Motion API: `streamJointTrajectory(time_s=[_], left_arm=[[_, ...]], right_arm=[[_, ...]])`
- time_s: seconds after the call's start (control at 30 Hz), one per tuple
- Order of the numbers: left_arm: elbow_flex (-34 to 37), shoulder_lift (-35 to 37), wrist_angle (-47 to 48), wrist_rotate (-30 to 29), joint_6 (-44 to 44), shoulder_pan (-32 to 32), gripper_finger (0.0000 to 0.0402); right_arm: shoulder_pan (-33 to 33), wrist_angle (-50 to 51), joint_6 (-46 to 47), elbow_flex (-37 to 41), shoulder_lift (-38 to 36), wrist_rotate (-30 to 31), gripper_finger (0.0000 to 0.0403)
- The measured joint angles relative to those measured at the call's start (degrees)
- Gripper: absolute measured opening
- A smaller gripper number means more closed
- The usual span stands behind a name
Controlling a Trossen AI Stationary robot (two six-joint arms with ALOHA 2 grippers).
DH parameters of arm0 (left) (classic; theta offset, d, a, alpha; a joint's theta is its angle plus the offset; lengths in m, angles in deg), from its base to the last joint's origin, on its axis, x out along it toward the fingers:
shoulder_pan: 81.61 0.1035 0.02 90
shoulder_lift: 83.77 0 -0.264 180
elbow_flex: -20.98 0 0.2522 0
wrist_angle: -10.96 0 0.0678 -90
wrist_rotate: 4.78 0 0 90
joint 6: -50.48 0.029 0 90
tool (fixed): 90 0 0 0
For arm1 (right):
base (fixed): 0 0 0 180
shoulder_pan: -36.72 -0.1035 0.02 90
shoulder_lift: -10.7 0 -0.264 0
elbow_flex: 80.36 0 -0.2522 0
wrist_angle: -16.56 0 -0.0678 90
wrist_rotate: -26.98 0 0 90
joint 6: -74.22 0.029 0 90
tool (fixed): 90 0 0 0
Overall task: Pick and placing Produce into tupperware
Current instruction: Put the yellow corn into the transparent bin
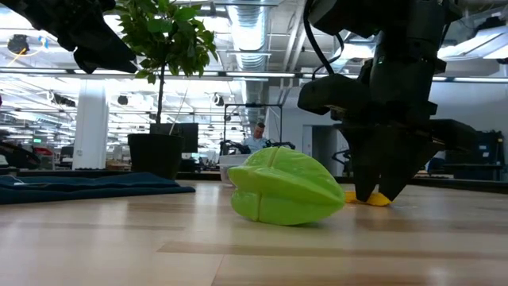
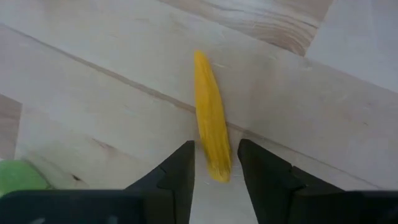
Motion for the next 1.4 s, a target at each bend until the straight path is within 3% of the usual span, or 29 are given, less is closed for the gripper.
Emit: streamJointTrajectory(time_s=[0.3, 0.87, 1.4], left_arm=[[0.0, 0.0, 0.0, 0.0, -0.2, 0.0, 0.0199], [0.0, 0.0, 0.0, -0.1, -0.4, 0.0, 0.0199], [0.0, 0.0, 0.0, -0.3, -0.4, 0.0, 0.0199]], right_arm=[[0.0, 0.4, -0.4, 0.0, 0.0, -1.6, 0.0119], [-0.1, 1.5, -0.3, 0.1, 0.0, -0.9, 0.0046], [0.3, 1.9, 0.1, 0.3, -1.0, 2.2, 0.003]])
